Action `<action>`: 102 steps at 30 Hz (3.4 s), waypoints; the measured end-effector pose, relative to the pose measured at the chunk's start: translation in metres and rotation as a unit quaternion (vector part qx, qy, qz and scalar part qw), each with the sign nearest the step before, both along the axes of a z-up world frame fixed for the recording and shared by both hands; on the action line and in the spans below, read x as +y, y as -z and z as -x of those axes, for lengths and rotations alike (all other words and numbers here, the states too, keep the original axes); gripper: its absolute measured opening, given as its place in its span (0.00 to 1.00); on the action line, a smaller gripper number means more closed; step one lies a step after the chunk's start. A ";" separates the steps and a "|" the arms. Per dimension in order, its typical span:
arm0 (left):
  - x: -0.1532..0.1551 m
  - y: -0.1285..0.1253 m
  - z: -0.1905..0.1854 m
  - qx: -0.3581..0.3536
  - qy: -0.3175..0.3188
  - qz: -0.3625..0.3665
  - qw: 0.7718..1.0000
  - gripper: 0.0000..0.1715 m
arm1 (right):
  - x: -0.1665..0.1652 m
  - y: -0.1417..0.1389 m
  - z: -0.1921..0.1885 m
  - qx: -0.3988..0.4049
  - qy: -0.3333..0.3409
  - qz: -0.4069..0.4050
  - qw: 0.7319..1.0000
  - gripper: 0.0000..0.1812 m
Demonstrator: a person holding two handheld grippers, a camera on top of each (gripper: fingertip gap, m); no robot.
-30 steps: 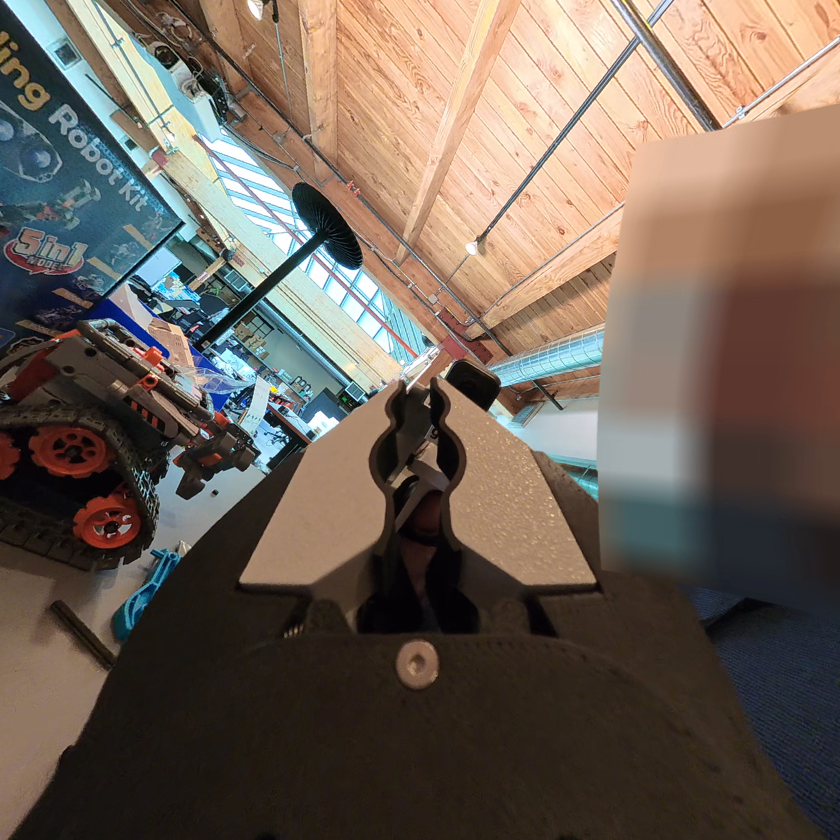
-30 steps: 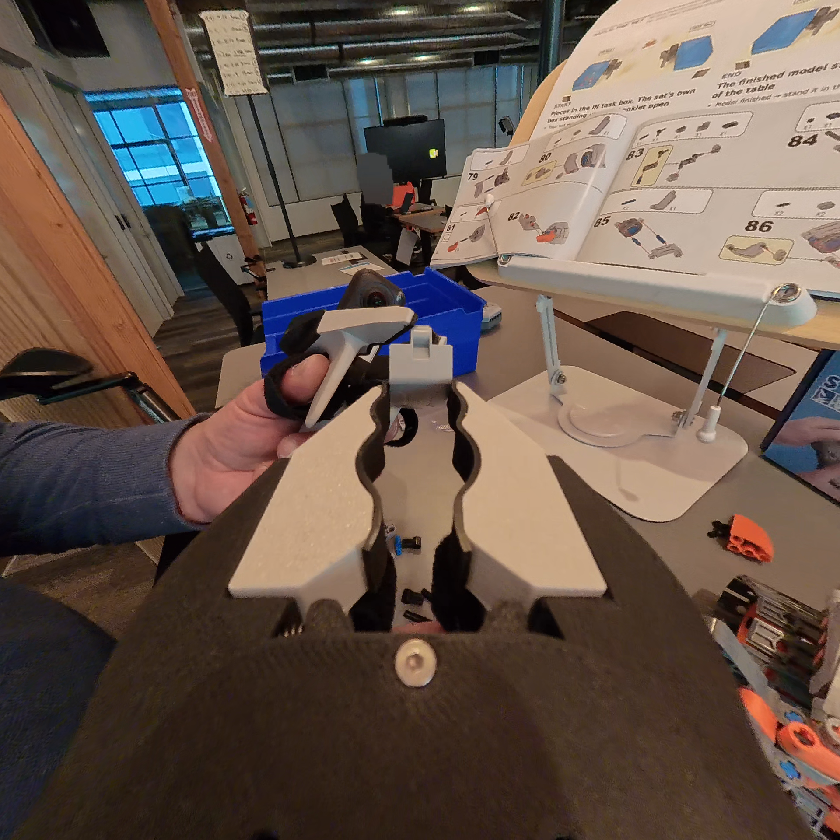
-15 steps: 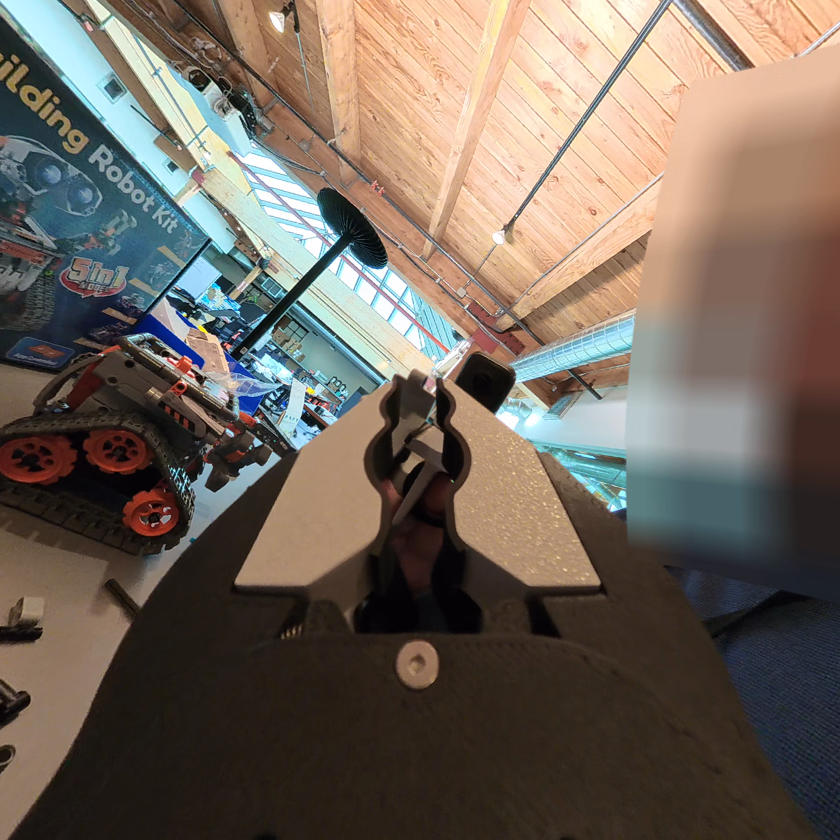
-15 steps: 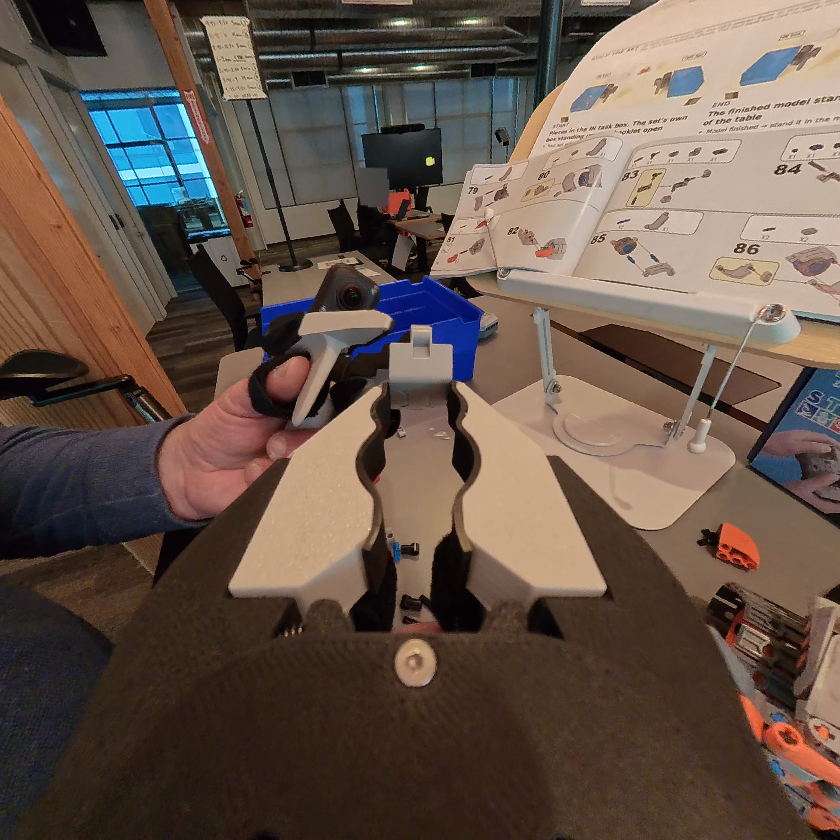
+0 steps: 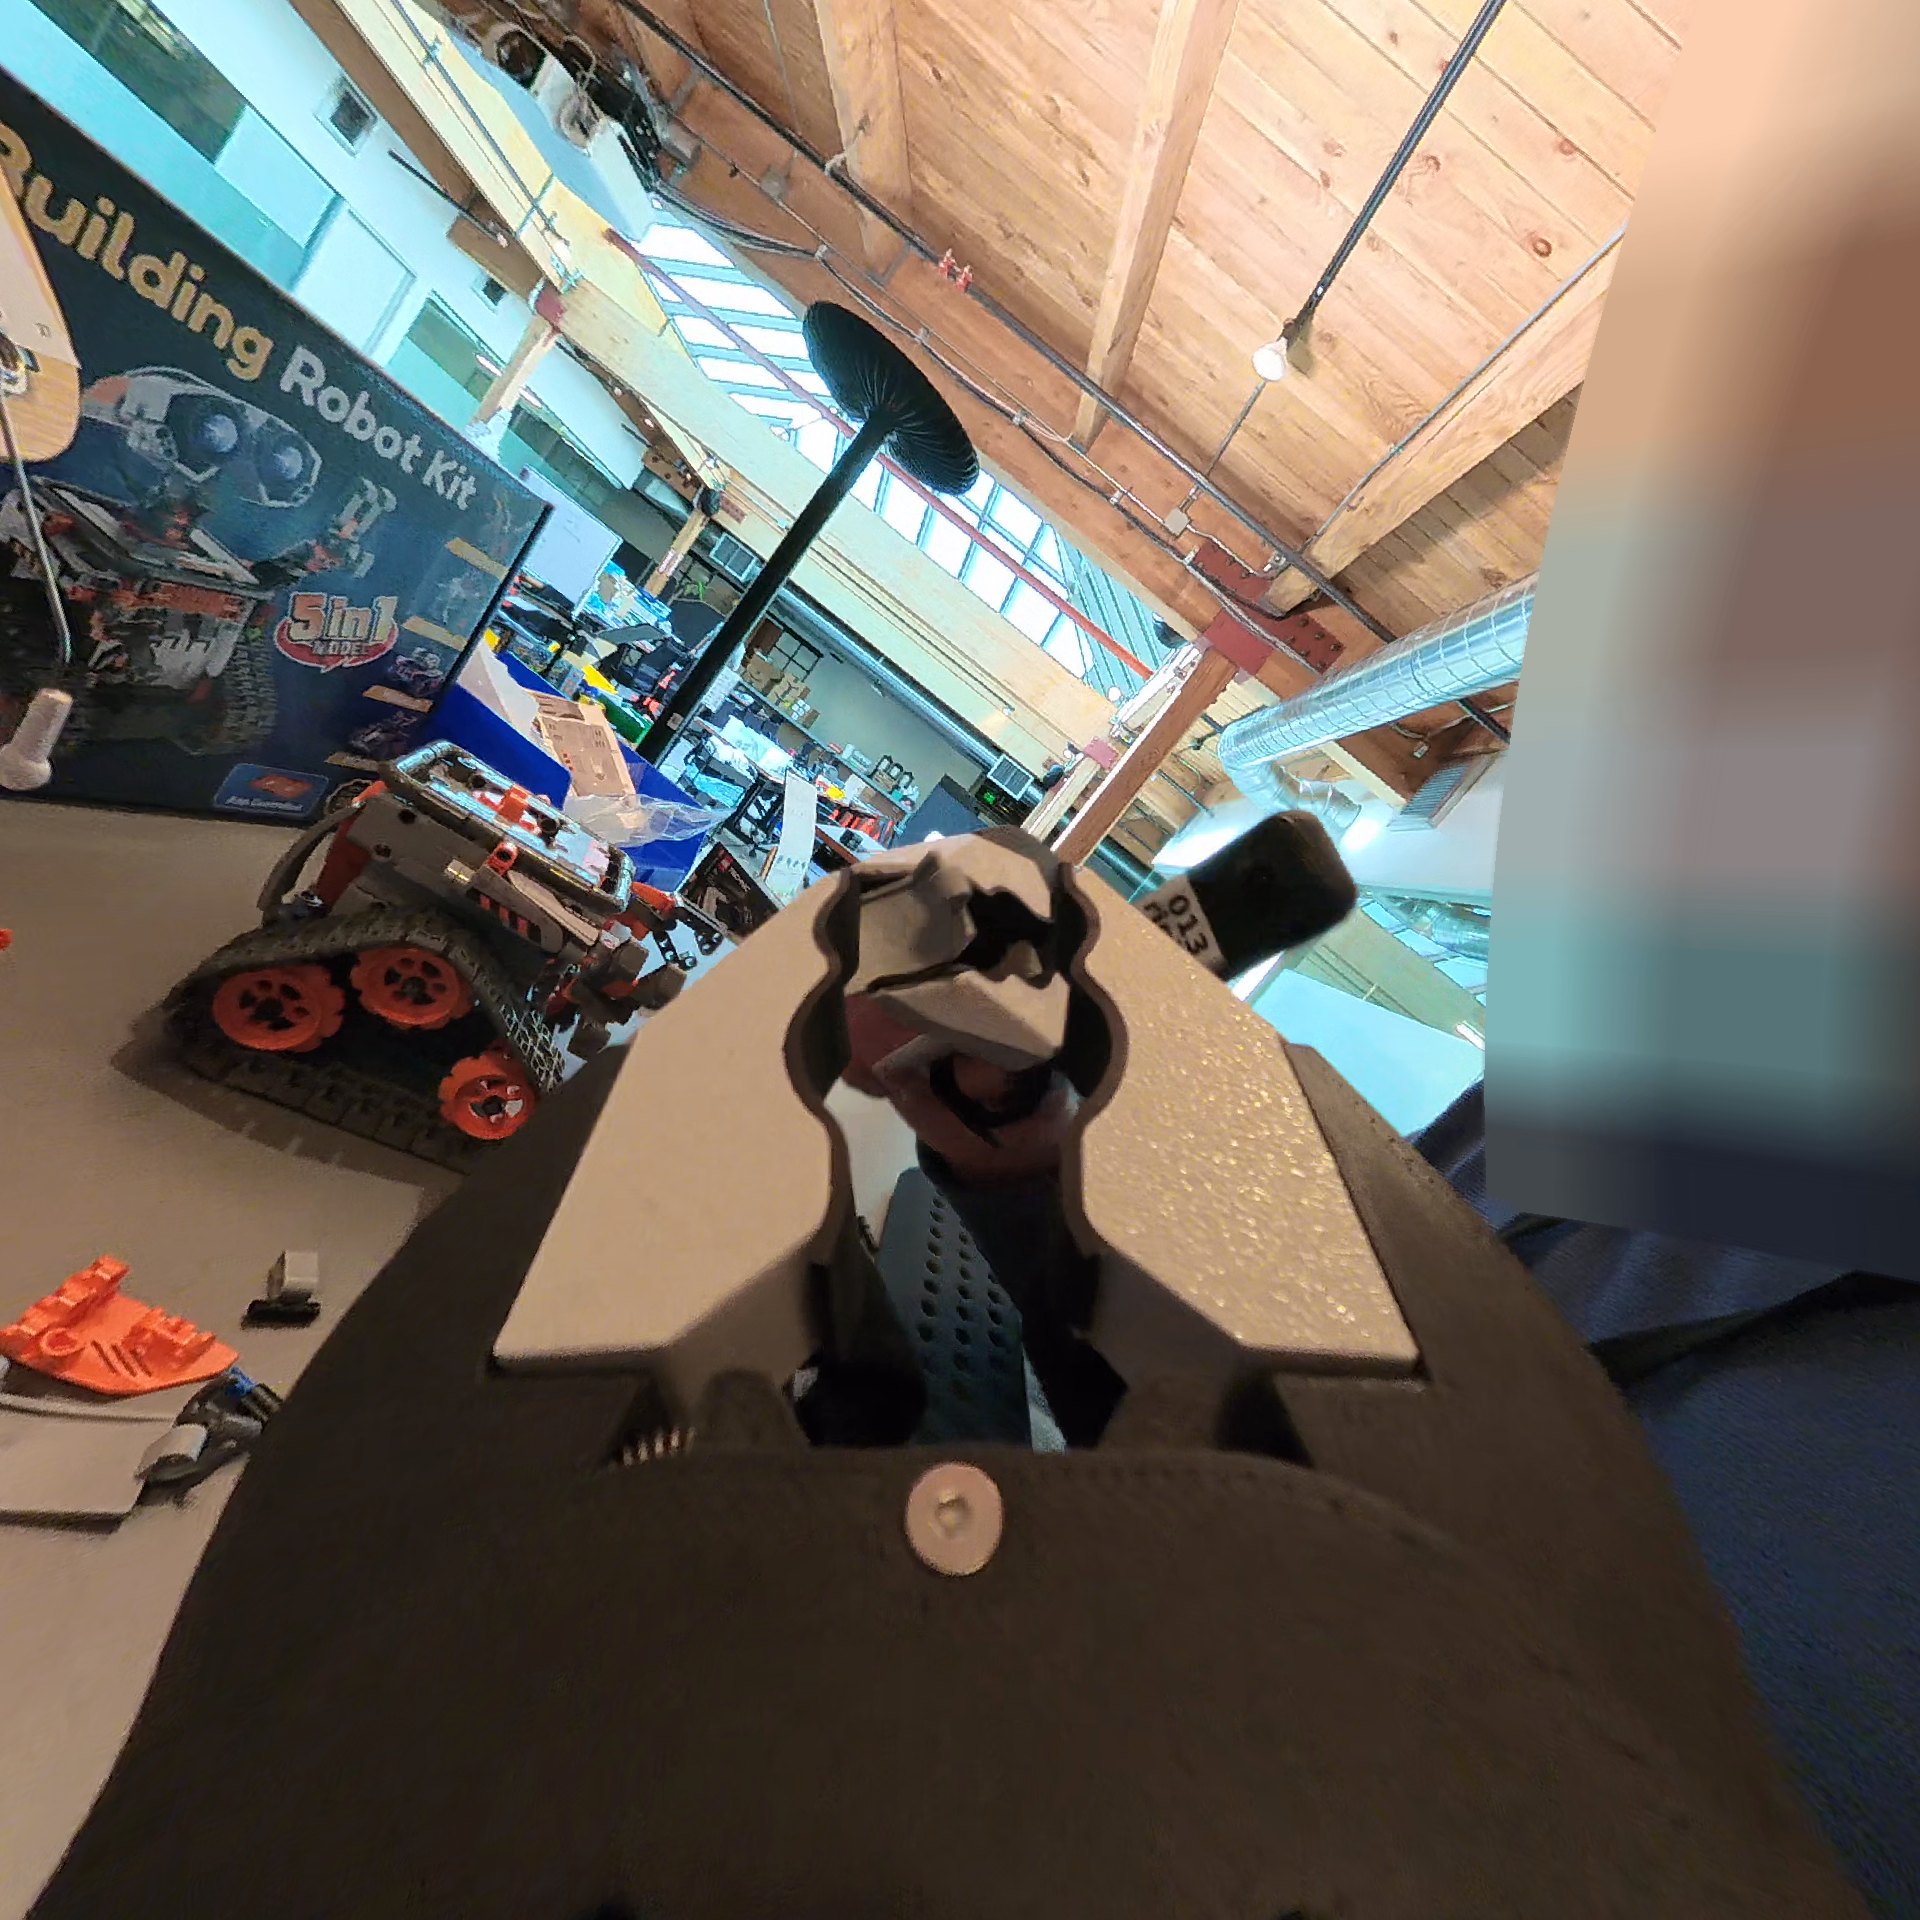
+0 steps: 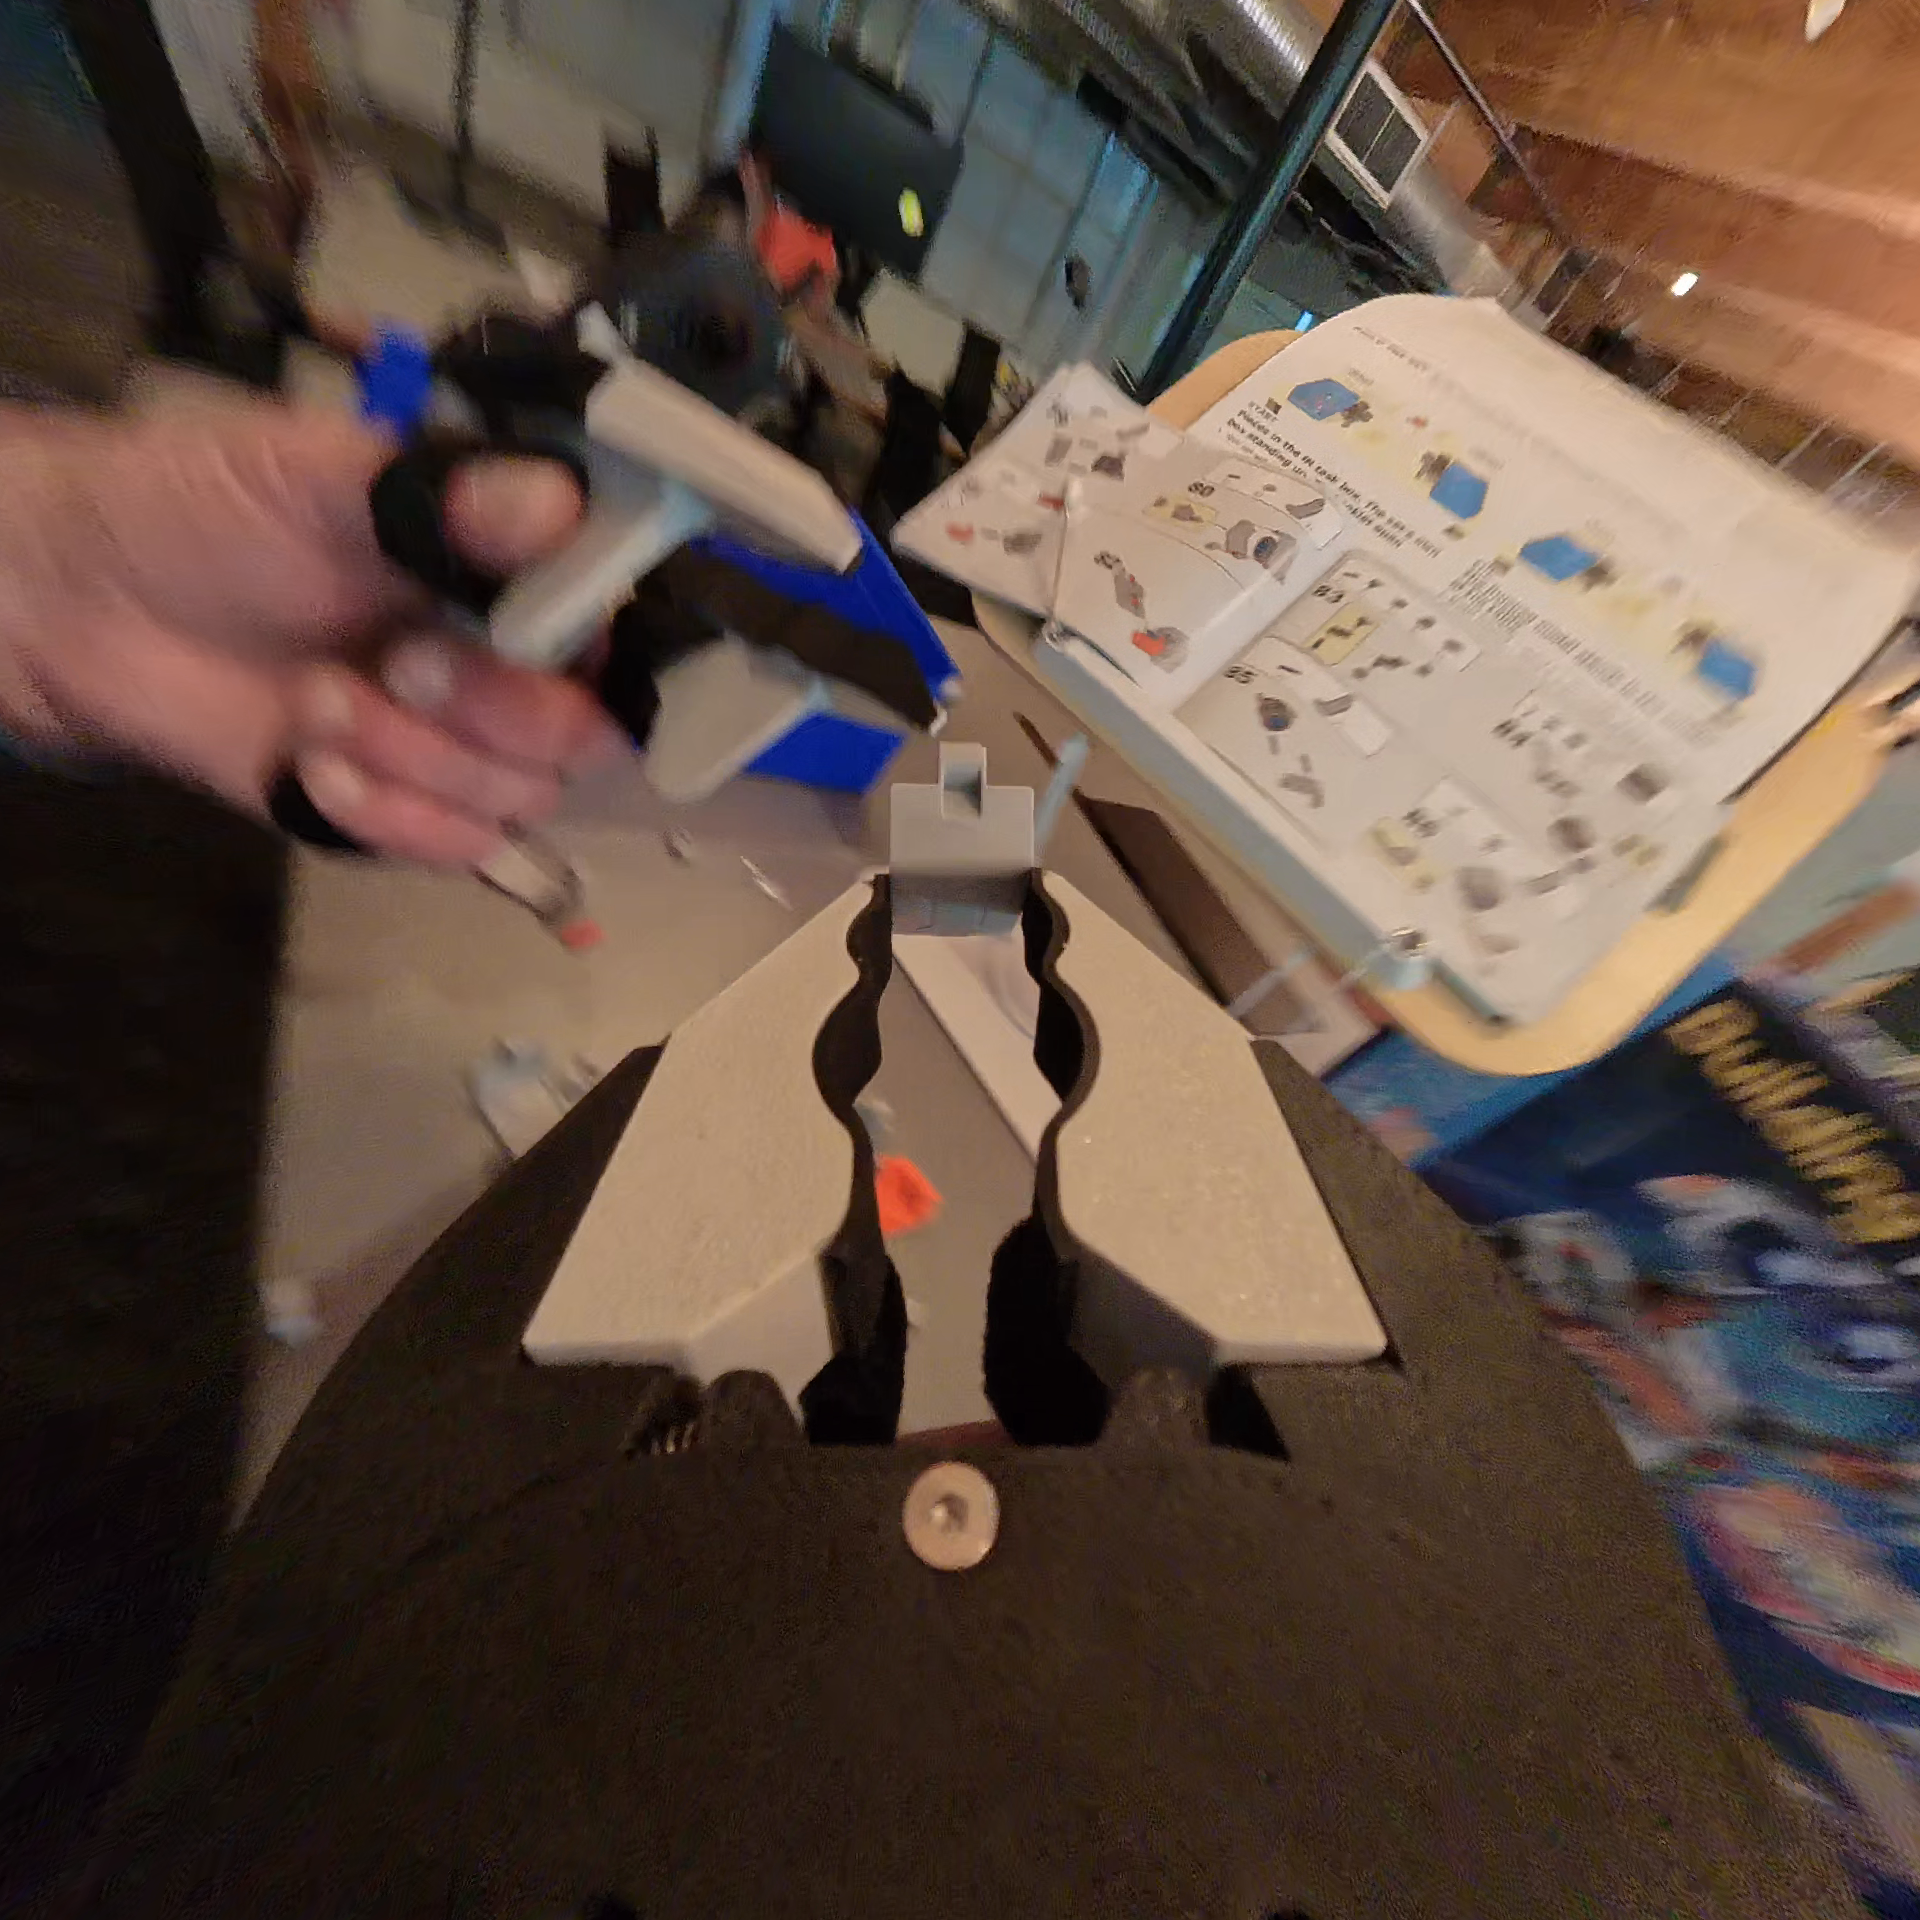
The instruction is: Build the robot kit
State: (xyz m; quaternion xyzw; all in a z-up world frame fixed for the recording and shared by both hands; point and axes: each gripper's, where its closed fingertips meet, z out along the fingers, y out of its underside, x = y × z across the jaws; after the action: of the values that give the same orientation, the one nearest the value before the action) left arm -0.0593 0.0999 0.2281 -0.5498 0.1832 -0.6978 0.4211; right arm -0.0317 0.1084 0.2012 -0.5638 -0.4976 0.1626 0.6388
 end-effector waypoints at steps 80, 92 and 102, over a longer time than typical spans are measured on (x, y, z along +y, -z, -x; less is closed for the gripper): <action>-0.038 0.025 -0.028 0.040 -0.010 -0.080 0.996 0.02 | -0.051 0.015 0.031 0.153 -0.181 0.282 0.930 0.01; -0.047 0.069 -0.036 0.179 0.025 -0.039 0.983 0.01 | -0.032 0.069 -0.067 0.015 -0.088 0.304 0.948 0.11; -0.063 0.128 -0.063 0.280 0.086 0.022 0.956 0.01 | -0.055 0.154 -0.076 -0.126 -0.097 0.381 0.911 0.21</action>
State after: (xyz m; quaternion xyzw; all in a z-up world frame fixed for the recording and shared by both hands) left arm 0.0033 0.0371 0.1003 -0.7148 0.3249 -0.5531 0.2785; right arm 0.0441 0.0532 0.0470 -0.7290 -0.5265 0.3289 0.2883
